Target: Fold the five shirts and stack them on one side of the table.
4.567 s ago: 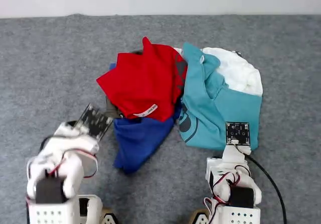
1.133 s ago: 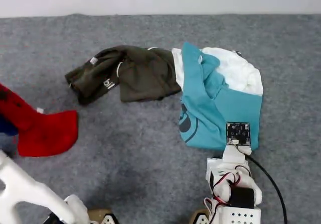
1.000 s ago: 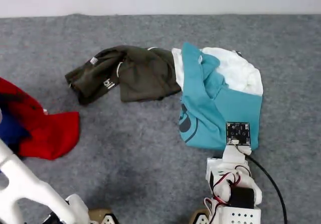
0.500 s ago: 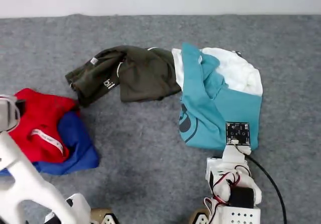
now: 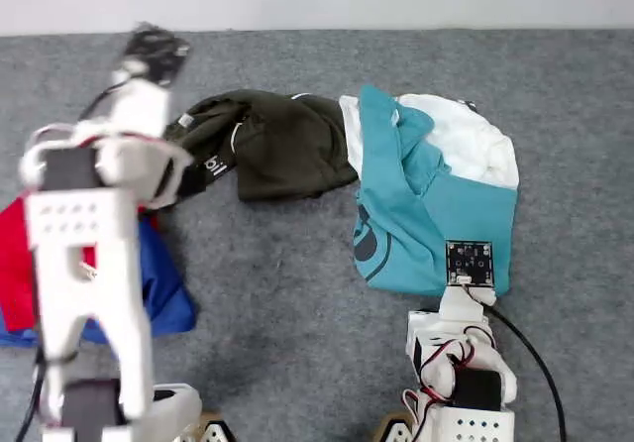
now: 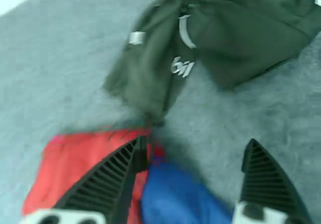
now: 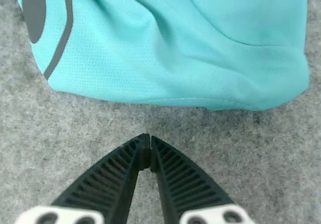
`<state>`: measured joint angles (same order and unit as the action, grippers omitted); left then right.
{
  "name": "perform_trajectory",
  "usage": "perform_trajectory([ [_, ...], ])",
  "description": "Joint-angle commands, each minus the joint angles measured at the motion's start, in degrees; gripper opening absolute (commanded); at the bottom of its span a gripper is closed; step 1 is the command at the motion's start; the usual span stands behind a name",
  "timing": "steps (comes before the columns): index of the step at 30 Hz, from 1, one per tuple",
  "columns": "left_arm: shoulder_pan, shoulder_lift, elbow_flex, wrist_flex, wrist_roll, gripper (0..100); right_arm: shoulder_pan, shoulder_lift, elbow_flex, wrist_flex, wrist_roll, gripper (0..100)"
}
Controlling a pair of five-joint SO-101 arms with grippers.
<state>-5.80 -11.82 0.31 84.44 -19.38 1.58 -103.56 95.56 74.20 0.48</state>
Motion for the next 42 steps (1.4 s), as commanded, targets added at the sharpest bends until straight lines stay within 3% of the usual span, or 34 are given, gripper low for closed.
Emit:
perform_trajectory([
  [1,4.4,8.44,-1.71,-8.09,0.44,30,0.48,-0.04,0.88,0.48,-0.35,0.9],
  [9,9.85,26.29,-3.3,-18.73,0.35,30,0.48,-0.04,0.88,0.48,-0.35,0.9],
  [19,9.76,46.51,-15.6,-18.99,0.7,30,0.48,-0.04,0.88,0.48,-0.35,0.9],
  [22,9.93,50.64,-18.51,-18.64,0.7,23,0.48,-0.04,0.88,0.48,-0.35,0.9],
  [28,10.02,51.43,-25.54,-13.98,0.35,1,0.48,-0.04,0.88,0.48,-0.35,0.9],
  [36,9.41,45.01,-38.46,2.9,0.62,1,0.48,-0.04,0.88,0.48,-0.35,0.9],
  [42,3.43,35.34,-47.78,9.67,0.7,1,0.48,-0.04,0.88,0.48,-0.35,0.9],
])
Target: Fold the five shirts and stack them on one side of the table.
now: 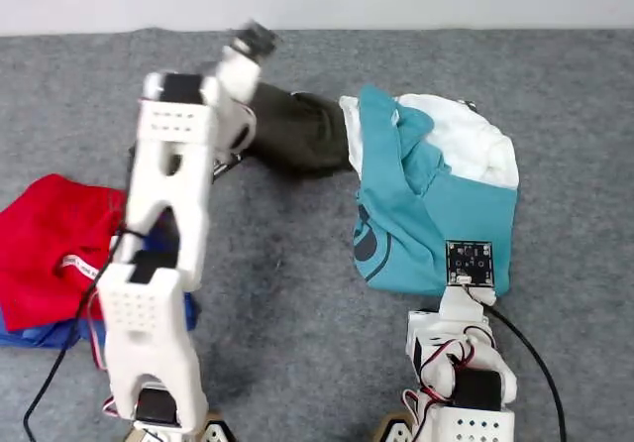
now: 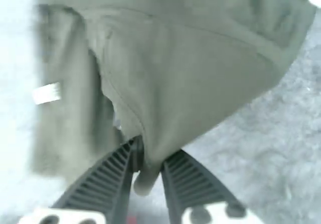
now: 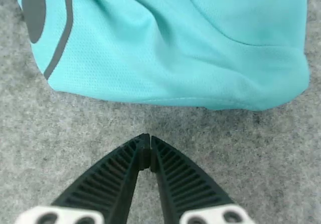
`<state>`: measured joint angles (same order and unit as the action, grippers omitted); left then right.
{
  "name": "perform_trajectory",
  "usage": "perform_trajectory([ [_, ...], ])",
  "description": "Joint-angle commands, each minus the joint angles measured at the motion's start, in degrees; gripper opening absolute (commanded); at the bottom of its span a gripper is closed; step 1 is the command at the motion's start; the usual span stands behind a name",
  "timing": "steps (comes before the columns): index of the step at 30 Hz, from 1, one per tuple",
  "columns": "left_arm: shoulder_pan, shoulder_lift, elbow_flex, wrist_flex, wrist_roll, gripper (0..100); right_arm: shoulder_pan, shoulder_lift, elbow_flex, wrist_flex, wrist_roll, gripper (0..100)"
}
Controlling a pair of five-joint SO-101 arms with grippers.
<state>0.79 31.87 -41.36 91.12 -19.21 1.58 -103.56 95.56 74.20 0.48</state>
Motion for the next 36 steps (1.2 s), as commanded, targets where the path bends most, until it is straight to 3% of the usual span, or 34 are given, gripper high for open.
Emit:
perform_trajectory([
  [1,-4.57,-10.11,-7.52,3.6,0.53,1,0.48,-0.04,0.88,0.48,-0.35,0.9],
  [14,-26.2,-29.36,-17.27,5.63,0.18,1,0.48,-0.04,0.88,0.48,-0.35,0.9],
  [26,-48.09,-33.23,-16.92,5.8,0.18,1,0.48,-0.04,0.88,0.48,-0.35,0.9],
  [32,-50.9,-33.58,-17.01,8.79,0.09,2,0.48,-0.04,0.88,0.48,-0.35,0.9],
  [36,-50.81,-34.9,-17.01,9.41,-2.29,19,0.48,-0.04,0.88,0.48,-0.35,0.9],
])
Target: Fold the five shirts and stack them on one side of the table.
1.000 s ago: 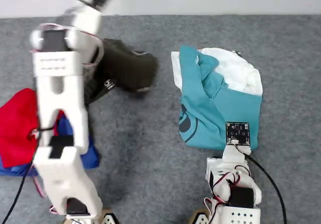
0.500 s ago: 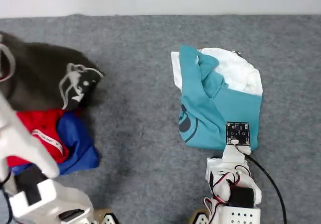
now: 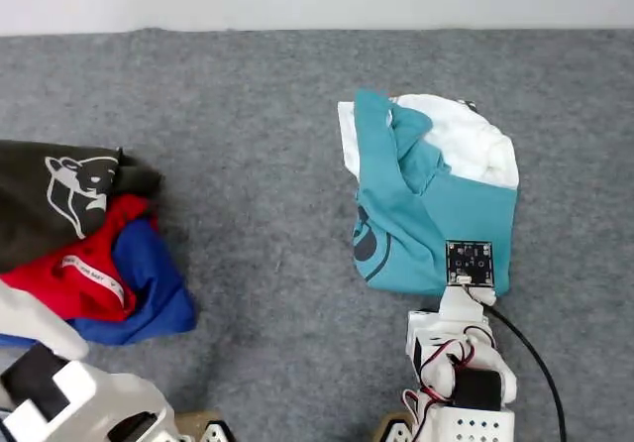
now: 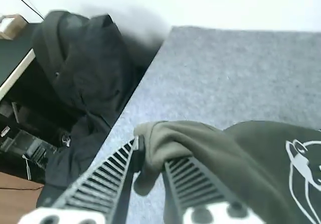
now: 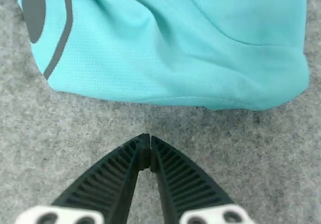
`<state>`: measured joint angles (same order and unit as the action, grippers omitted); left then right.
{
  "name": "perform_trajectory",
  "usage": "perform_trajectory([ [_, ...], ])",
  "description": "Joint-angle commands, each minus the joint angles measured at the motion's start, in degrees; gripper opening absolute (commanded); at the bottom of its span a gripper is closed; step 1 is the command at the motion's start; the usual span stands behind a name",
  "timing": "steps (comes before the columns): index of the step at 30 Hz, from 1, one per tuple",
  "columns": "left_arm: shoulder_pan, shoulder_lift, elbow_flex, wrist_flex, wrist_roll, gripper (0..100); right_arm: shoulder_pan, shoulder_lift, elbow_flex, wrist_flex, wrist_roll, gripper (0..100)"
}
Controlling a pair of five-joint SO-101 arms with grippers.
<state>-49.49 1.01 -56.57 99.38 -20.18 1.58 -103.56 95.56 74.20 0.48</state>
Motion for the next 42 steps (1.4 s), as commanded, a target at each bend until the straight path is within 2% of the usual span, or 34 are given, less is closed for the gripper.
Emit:
perform_trajectory([
  [1,-0.35,-4.66,-1.71,1.14,-1.23,24,0.48,-0.04,0.88,0.48,-0.35,0.9],
  [3,0.0,-5.8,-1.71,1.14,-0.44,27,0.48,-0.04,0.88,0.48,-0.35,0.9],
  [7,4.13,-8.26,-0.4,1.14,-0.44,27,0.48,-0.04,0.88,0.48,-0.35,0.9],
  [10,10.37,-10.64,3.3,1.14,-0.44,27,0.48,-0.04,0.88,0.48,-0.35,0.9],
  [15,27.08,-16.0,17.54,1.14,0.0,27,0.48,-0.04,0.88,0.48,-0.35,0.9],
  [20,45.36,-17.14,36.0,-0.53,5.54,27,0.48,-0.04,0.88,0.48,-0.35,0.9],
  [25,59.16,-17.14,51.74,-13.63,11.96,27,0.48,-0.04,0.88,0.48,-0.35,0.9],
  [32,71.82,-14.95,68.79,-35.34,14.86,27,0.48,-0.04,0.88,0.48,-0.35,0.9],
  [38,76.13,-2.29,70.73,-43.08,20.66,27,0.48,-0.04,0.88,0.48,-0.35,0.9],
  [42,79.03,6.33,67.38,-43.6,20.84,27,0.48,-0.04,0.88,0.48,-0.35,0.9],
])
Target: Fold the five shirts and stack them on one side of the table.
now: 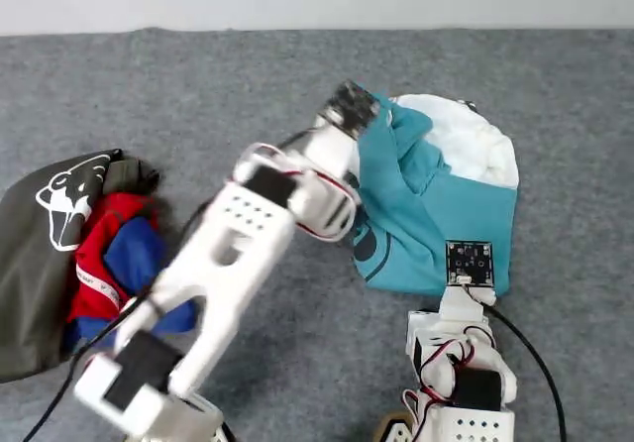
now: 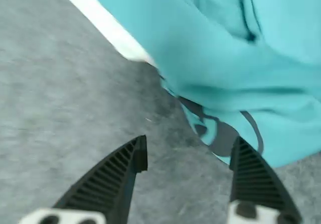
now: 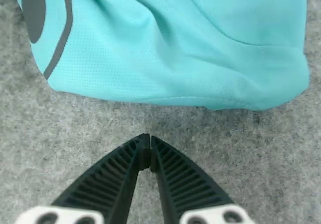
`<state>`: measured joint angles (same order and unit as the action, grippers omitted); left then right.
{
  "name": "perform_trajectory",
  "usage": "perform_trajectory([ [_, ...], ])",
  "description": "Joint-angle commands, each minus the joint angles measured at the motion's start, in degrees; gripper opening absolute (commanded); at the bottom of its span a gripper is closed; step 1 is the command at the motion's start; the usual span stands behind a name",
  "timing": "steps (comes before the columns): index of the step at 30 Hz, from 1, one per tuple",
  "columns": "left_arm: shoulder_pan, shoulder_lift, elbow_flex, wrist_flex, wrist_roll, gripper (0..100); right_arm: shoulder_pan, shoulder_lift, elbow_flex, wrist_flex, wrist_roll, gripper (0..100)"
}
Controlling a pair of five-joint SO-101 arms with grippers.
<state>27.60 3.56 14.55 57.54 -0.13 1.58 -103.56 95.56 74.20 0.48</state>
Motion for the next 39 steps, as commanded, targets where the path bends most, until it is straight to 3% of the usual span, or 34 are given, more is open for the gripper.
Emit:
perform_trajectory([
  [1,2.55,5.63,-4.79,-1.67,0.79,27,0.48,-0.04,0.88,0.48,-0.35,0.9],
  [13,5.71,22.59,-14.11,0.26,0.79,26,0.48,-0.04,0.88,0.48,-0.35,0.9],
  [16,6.33,24.44,-18.33,3.78,0.53,19,0.48,-0.04,0.88,0.48,-0.35,0.9],
  [20,6.07,24.62,-20.79,4.4,-0.26,1,0.48,-0.04,0.88,0.48,-0.35,0.9],
  [30,3.87,8.79,-24.84,20.04,-2.02,1,0.48,-0.04,0.88,0.48,-0.35,0.9],
  [39,-11.16,-13.98,-24.84,20.48,-1.93,1,0.48,-0.04,0.88,0.48,-0.35,0.9],
])
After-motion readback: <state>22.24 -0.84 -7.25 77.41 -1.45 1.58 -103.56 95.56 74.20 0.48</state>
